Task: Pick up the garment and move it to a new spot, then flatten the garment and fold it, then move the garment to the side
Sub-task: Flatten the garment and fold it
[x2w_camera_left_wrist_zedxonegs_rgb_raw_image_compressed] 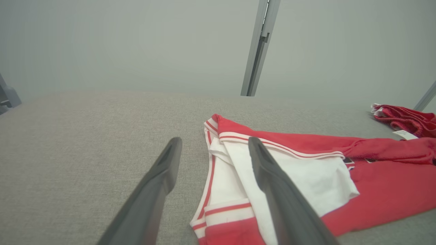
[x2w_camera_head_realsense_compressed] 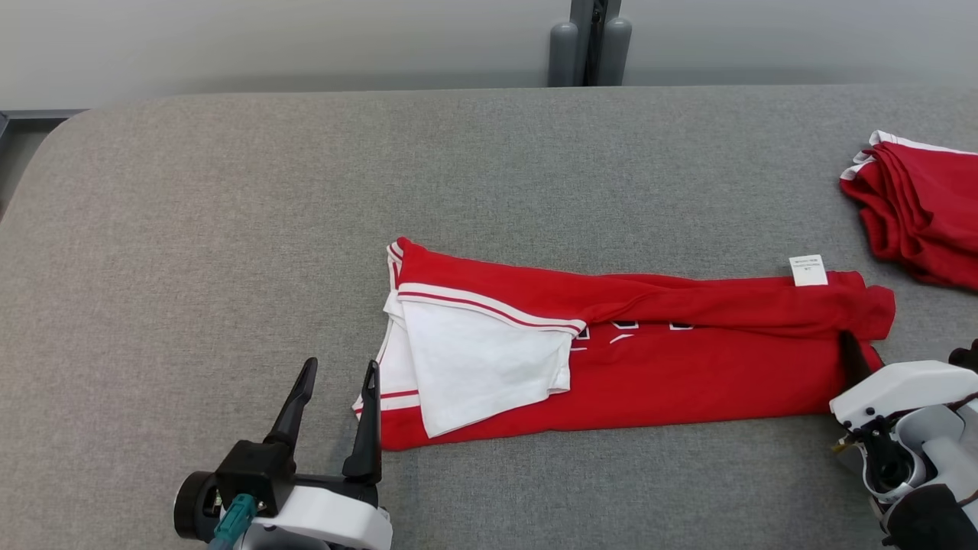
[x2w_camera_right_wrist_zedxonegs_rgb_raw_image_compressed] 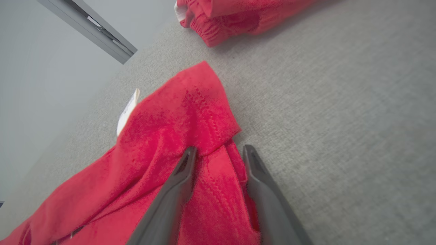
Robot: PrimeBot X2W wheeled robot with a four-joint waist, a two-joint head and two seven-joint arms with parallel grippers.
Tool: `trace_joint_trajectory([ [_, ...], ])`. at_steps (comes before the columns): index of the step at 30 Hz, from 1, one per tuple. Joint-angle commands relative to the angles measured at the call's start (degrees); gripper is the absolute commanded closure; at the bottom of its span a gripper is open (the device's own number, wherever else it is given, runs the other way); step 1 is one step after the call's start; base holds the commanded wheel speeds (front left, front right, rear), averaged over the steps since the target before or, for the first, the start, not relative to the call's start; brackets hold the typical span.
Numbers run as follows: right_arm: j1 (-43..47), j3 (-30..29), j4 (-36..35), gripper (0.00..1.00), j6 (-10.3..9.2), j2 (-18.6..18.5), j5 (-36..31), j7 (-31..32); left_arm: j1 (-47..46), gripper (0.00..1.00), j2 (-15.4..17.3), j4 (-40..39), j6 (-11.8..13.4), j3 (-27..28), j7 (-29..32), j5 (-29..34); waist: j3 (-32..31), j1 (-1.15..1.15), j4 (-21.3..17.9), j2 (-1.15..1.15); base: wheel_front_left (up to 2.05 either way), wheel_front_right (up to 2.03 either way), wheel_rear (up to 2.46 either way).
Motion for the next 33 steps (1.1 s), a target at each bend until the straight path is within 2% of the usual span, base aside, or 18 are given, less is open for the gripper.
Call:
trace_joint_trajectory([
  [1,0.1,0.7,0.0,1.0,0.04,0.3,0.7,0.3,-1.0,0.0,0.0,-0.1,-0.3,0.2,-0.3,0.4,0.1,0.0,0.2,0.0,0.0,0.0,0.0],
  [9,1.8,1.7,-3.4,1.0,0.03,-3.7,2.5,-3.4,0.0,0.0,-0.2,0.2,-0.4,1.0,-0.3,0.6,-0.5,0.0,-0.1,0.0,0.0,0.0,0.0],
  [20,2.9,5.3,-10.4,1.0,0.03,-8.2,3.0,-4.6,0.4,0.0,-0.5,0.2,-0.7,1.3,-0.3,1.3,-1.5,0.0,-1.6,0.0,0.0,0.0,0.0],
  [26,4.5,8.4,-17.7,1.0,0.04,-8.9,3.5,-4.9,0.9,0.0,-0.6,0.8,-0.8,1.1,-0.2,0.9,-2.9,0.0,-1.4,0.0,0.0,0.0,0.0],
  [33,6.1,11.5,-26.2,1.0,0.04,-7.5,3.7,-5.1,1.7,0.0,-0.7,1.0,-0.6,0.9,-0.2,0.2,-4.9,0.0,-0.2,0.0,0.0,0.0,0.0],
])
